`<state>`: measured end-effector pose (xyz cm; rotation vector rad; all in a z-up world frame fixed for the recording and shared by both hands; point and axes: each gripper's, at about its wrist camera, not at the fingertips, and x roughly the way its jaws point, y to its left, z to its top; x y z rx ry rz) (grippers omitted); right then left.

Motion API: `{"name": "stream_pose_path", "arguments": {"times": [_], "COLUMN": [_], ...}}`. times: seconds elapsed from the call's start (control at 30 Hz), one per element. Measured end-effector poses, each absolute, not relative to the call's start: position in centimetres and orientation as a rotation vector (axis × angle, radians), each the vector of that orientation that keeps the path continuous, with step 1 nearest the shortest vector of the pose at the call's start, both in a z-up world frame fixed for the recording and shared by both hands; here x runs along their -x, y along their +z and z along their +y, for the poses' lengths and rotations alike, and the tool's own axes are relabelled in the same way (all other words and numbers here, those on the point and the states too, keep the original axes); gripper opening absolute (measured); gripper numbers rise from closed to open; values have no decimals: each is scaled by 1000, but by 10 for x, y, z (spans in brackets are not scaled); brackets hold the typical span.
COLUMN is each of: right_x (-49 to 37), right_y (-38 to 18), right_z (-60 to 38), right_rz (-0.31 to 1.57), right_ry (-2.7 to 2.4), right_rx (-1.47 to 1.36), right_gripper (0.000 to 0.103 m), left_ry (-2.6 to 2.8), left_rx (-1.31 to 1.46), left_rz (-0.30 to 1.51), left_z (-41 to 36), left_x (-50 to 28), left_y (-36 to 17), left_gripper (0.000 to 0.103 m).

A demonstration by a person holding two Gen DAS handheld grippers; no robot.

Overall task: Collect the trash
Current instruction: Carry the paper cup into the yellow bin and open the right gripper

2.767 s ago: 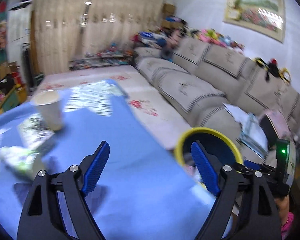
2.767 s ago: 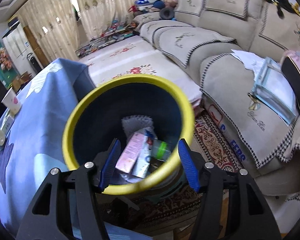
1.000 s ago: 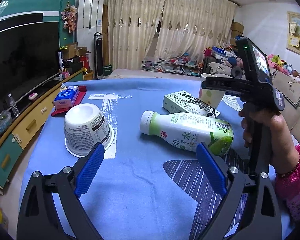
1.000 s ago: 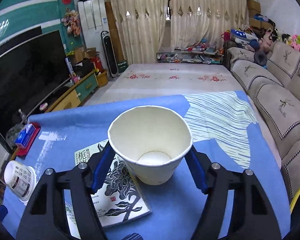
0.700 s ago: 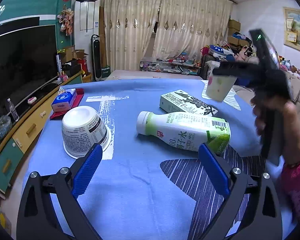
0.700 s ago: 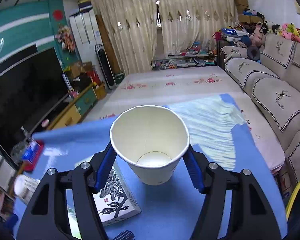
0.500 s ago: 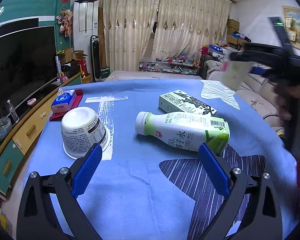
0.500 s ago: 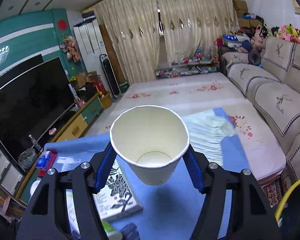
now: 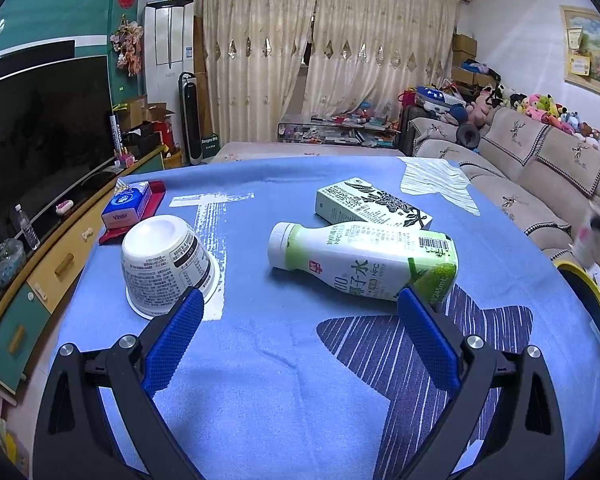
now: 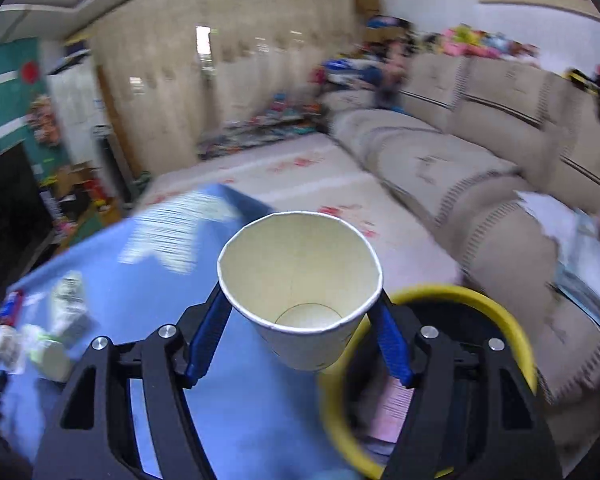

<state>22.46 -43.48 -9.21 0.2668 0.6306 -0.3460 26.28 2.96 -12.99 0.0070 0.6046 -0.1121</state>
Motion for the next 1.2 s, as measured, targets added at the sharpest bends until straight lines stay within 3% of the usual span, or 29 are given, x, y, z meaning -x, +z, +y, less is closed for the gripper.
{"name": "stream_pose_path", "arguments": {"times": [0.17,0.23,0.3,0.47,0.83,1.2], "right_x": [-218,-217,-217,-221,-240,-242], "right_y": [-118,-124,-127,-120,-88,-109], "right_z": [-468,-473,-476,-478,-377,-366], "right_rz": [672,681,689,676,487,482], "right_ry": [-437,-463,-485,-449,-225,-199], "right_rx": [-290,-296,-296,-359,-234,-226], "right_gripper": [69,81,85,85,88,88], "left_ry": [-112,-111,-111,-110,8,104], "left_rx": [-14,-14,-13,-16,19,45], "left_rz": [610,611,610,601,566,738], "left_z": [29,29,30,30,54,113], "left_x": [-263,-263,-262,-261,-254,-312], "left_y": [-130,-129,-128,-127,-108,-117], "left_gripper": [96,96,96,96,96,96]}}
